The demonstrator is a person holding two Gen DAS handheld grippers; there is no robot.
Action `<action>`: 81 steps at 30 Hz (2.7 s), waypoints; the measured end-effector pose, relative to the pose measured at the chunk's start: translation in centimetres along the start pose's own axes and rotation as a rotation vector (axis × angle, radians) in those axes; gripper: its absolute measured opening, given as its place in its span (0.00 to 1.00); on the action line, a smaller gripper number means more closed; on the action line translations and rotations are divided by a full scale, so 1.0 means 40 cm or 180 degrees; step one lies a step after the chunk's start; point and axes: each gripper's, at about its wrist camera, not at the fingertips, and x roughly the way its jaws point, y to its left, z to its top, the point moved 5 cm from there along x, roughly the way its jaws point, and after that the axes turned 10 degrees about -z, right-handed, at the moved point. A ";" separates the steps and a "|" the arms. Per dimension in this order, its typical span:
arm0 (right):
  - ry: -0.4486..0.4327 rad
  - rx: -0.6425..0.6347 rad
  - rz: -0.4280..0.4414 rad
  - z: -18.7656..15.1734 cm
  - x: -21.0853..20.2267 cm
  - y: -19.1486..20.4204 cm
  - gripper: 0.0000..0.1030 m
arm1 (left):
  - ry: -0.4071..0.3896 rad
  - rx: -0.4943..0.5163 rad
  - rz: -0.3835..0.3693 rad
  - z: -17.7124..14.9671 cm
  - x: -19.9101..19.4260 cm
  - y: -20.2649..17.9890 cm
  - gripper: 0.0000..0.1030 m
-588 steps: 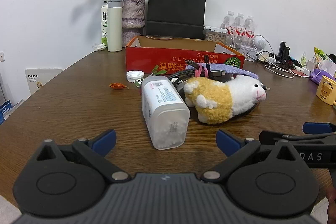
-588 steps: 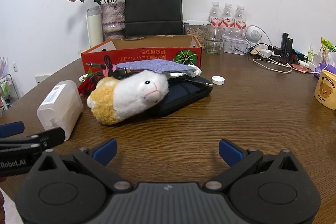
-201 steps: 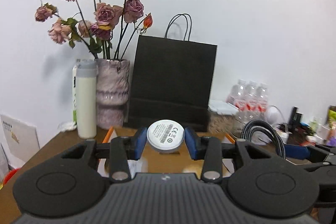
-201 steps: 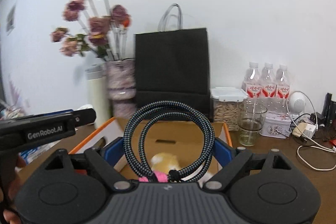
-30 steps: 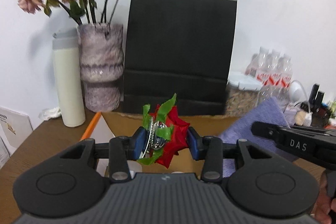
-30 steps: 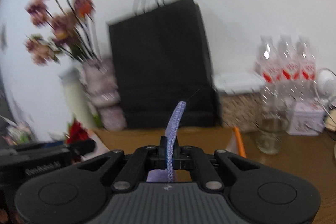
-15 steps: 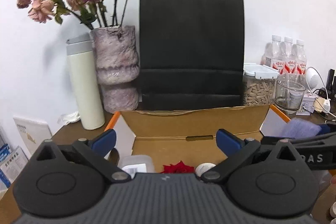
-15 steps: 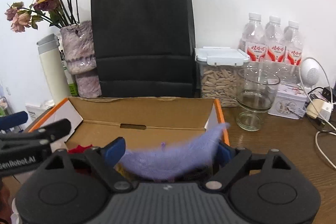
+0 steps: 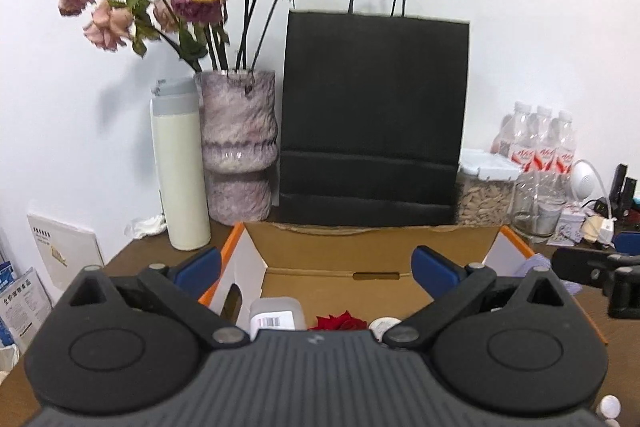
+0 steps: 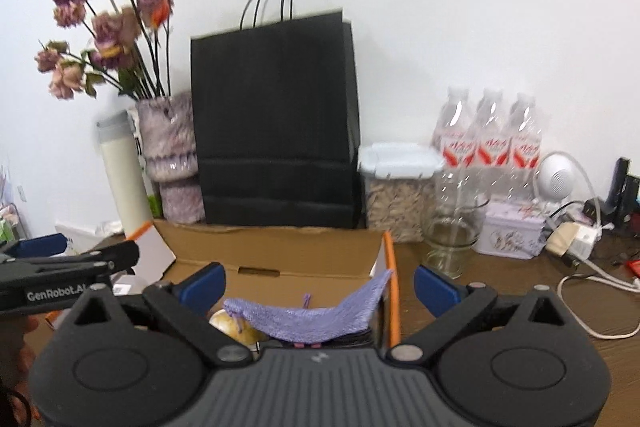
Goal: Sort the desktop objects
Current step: 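Carry the flower and purple pouch into the box and release them, then grasp the white crumpled tissue with the right tool while the left tool grasps the small orange toy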
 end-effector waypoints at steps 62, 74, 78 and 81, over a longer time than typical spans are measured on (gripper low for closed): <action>0.0613 -0.0202 -0.0163 -0.326 -0.150 -0.049 0.55 | 0.1029 -0.0181 0.0222 -0.344 -0.243 0.199 0.65; 0.0551 -0.0252 -0.0019 -0.329 -0.167 -0.027 0.24 | 0.0934 -0.0176 0.0074 -0.341 -0.248 0.189 0.41; 0.0528 -0.0237 -0.0018 -0.329 -0.175 -0.030 0.23 | 0.0755 -0.0017 0.0105 -0.327 -0.271 0.170 0.41; 0.0491 -0.0219 -0.0019 -0.325 -0.184 -0.032 0.23 | 0.0606 0.0166 0.0145 -0.309 -0.289 0.148 0.41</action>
